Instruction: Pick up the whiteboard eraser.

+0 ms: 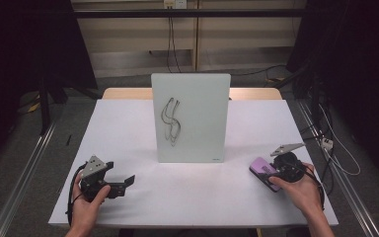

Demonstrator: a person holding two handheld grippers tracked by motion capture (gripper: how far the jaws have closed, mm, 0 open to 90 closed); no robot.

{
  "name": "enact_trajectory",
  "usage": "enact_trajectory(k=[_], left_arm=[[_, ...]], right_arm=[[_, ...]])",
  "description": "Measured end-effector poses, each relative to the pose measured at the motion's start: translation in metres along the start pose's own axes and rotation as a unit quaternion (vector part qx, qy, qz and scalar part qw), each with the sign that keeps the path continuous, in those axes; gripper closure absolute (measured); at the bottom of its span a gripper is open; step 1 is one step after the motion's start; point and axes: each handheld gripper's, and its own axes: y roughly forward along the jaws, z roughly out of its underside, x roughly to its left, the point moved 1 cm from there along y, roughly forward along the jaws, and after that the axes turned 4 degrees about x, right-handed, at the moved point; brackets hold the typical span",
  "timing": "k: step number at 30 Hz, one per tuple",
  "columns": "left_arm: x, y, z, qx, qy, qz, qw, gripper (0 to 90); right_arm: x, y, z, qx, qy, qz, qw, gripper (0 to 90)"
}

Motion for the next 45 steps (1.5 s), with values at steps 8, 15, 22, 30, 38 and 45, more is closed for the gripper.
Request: enact_trajectory(k=[8, 15, 22, 30, 38, 45], left_arm=[[0.0, 0.0, 0.001, 0.003, 0.002, 0.0, 1.0, 5.0], [0.001, 0.001, 0.001, 0.004, 0.003, 0.0, 1.0, 5.0], [0.001, 0.003, 0.001, 0.006, 0.0, 0.003, 1.0, 5.0], [0.002, 0.003, 0.002, 0.012, 0.001, 0.003, 0.9999, 5.0], [0.002, 0.007, 0.003, 0.019, -0.008, 0.002, 0.9998, 5.1], [0.002, 0.006, 0.003, 0.017, -0.003, 0.003, 0.9999, 5.0]], right_arm=[[0.0, -0.002, 0.0, -0.012, 0.001, 0.003, 0.9999, 41.6], [0.003, -0.005, -0.004, -0.026, -0.009, -0.002, 0.9996, 41.6], [0.006, -0.004, -0.006, -0.041, -0.011, -0.012, 0.999, 41.6], [0.008, -0.006, -0.008, -0.067, 0.004, -0.01, 0.9977, 41.6], [0.016, -0.009, -0.013, -0.092, -0.004, -0.024, 0.9955, 41.6], [0.025, -0.009, -0.018, -0.119, -0.026, -0.031, 0.992, 41.6]])
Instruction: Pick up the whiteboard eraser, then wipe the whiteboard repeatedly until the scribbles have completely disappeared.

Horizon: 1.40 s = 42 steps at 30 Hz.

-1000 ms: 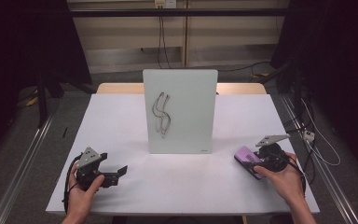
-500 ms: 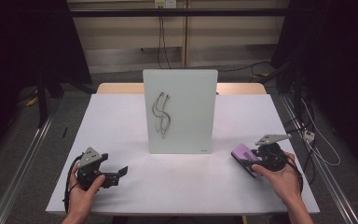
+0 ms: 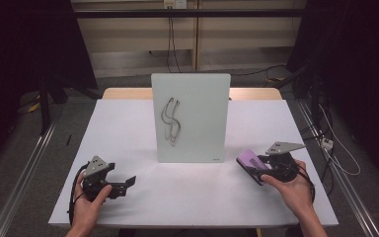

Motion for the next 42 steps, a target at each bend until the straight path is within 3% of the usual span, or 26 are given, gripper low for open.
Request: enact_trajectory(k=[7, 25, 42], left_arm=[[0.0, 0.0, 0.0, 0.003, 0.002, 0.0, 1.0, 5.0], [0.0, 0.001, 0.002, 0.01, 0.003, 0.005, 0.9999, 5.0], [0.0, 0.002, 0.001, 0.015, 0.005, 0.004, 0.9999, 5.0]], right_arm=[[0.004, 0.004, 0.001, -0.034, -0.002, -0.012, 0.9993, 41.6], [0.011, 0.008, -0.002, -0.051, -0.002, -0.023, 0.9984, 41.6], [0.023, 0.006, -0.008, -0.073, -0.018, -0.041, 0.9963, 41.6]])
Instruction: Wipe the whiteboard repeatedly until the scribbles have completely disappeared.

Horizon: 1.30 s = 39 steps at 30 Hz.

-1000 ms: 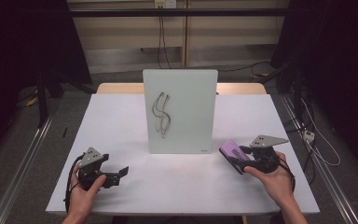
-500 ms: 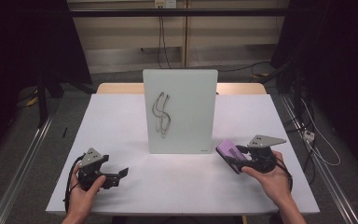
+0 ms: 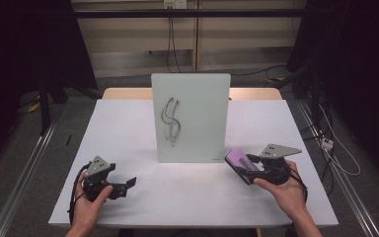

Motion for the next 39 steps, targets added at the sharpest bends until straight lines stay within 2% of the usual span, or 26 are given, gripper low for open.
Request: enact_trajectory(k=[6, 8, 10, 12, 16, 22, 25, 30, 34, 39], left_arm=[[0.002, -0.001, 0.002, -0.001, -0.006, 0.001, 1.0, 5.0], [0.001, -0.002, 0.002, 0.002, -0.003, 0.003, 1.0, 5.0], [0.001, -0.003, 0.002, 0.002, 0.001, -0.003, 1.0, 5.0], [0.002, -0.004, 0.002, -0.004, -0.003, -0.006, 1.0, 5.0], [0.004, -0.005, 0.006, 0.003, -0.013, -0.011, 0.9999, 5.1], [0.002, -0.009, 0.007, 0.002, -0.009, -0.016, 0.9998, 5.0], [0.0, -0.011, 0.01, 0.005, -0.009, -0.016, 0.9998, 5.0], [-0.002, -0.015, 0.013, 0.007, -0.006, -0.019, 0.9998, 5.0], [-0.001, -0.016, 0.016, 0.008, -0.013, -0.021, 0.9997, 5.1], [-0.002, -0.015, 0.013, 0.008, -0.014, -0.025, 0.9996, 5.0]], right_arm=[[0.005, 0.003, -0.008, -0.009, -0.005, -0.007, 0.9999, 41.6], [0.008, 0.005, -0.01, -0.011, -0.012, -0.011, 0.9998, 41.6], [0.011, 0.006, -0.013, -0.013, -0.018, -0.016, 0.9996, 41.6], [0.013, 0.007, -0.018, -0.018, -0.023, -0.02, 0.9994, 41.6], [0.018, 0.011, -0.026, -0.026, -0.032, -0.031, 0.9987, 41.6], [0.026, 0.02, -0.044, -0.032, -0.055, -0.04, 0.9972, 41.6], [0.031, 0.026, -0.058, -0.043, -0.067, -0.05, 0.9956, 41.6], [0.036, 0.037, -0.062, -0.042, -0.074, -0.061, 0.9945, 41.6], [0.036, 0.041, -0.064, -0.047, -0.072, -0.063, 0.9943, 41.6], [0.036, 0.037, -0.072, -0.068, -0.075, -0.048, 0.9937, 41.6]])
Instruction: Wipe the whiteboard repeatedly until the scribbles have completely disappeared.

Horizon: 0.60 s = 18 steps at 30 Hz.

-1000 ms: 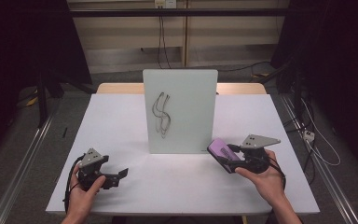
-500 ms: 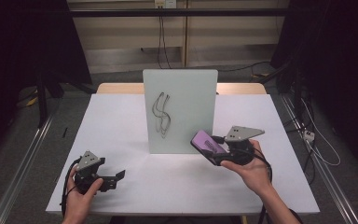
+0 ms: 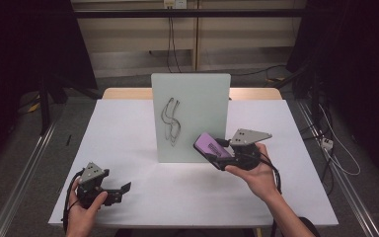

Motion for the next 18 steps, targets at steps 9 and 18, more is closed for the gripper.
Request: enact_trajectory(k=[9, 18], left_arm=[[-0.001, 0.005, -0.001, 0.002, 0.004, 0.006, 1.0, 5.1], [0.002, 0.004, -0.003, 0.002, 0.004, 0.013, 0.9999, 5.1]], right_arm=[[0.002, 0.009, -0.013, -0.019, -0.02, 0.011, 0.9996, 41.6], [0.007, 0.019, -0.029, -0.03, -0.025, 0.006, 0.9992, 41.6]])
